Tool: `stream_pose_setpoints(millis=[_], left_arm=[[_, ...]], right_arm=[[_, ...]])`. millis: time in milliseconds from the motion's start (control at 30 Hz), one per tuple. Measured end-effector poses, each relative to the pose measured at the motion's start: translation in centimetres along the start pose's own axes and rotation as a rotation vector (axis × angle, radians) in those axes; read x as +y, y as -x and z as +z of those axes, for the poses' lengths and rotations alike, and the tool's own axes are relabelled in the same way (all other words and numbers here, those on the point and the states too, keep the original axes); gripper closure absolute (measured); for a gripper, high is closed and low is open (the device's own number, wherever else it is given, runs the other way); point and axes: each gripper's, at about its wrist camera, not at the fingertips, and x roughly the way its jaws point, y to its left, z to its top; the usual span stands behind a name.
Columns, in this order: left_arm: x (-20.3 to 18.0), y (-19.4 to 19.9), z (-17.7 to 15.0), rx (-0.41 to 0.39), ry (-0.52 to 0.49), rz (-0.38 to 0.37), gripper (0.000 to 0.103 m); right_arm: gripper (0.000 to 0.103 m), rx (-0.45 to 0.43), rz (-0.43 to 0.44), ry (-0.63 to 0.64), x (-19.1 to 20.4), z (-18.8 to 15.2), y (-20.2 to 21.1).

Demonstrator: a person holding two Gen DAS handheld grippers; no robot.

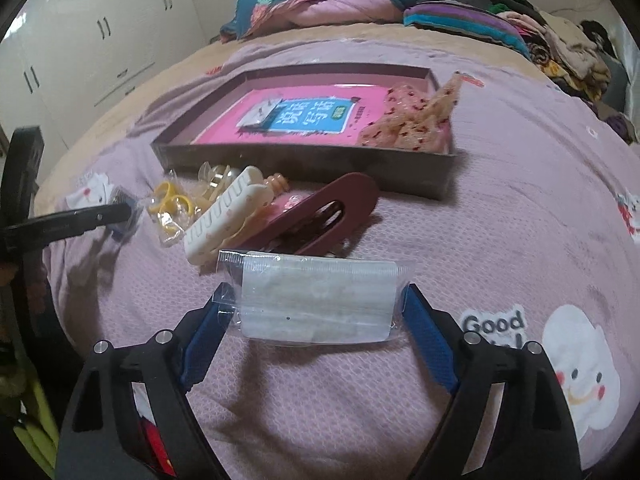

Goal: Organize jewelry
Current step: 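Grasp the small blue box with the left tool while the right tool grasps the clear white-card packet, then carry the blue box and clear packet into the tray and open both tools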

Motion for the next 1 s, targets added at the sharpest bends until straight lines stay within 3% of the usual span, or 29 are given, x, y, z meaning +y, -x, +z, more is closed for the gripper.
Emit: stream_pose_setpoints(millis=[400, 500, 1000], left_arm=[[-2.9, 2.5, 0.6, -0.044, -0.059, -0.042, 0.077], [-3.8, 2.8, 1.1, -0.052, -0.080, -0.051, 0.085], [-7.8, 3.2, 3.4, -0.086, -0.164, -0.084, 0.085]], right_arm=[[0.019, -0.096, -0.035, -0.064, -1.9, 0.1, 3.9], [0.019, -0.126, -0.048, -0.068, -2.3, 0.2, 5.0], [0.019, -0.208, -0.070, -0.117, -4.2, 0.5, 8.2]])
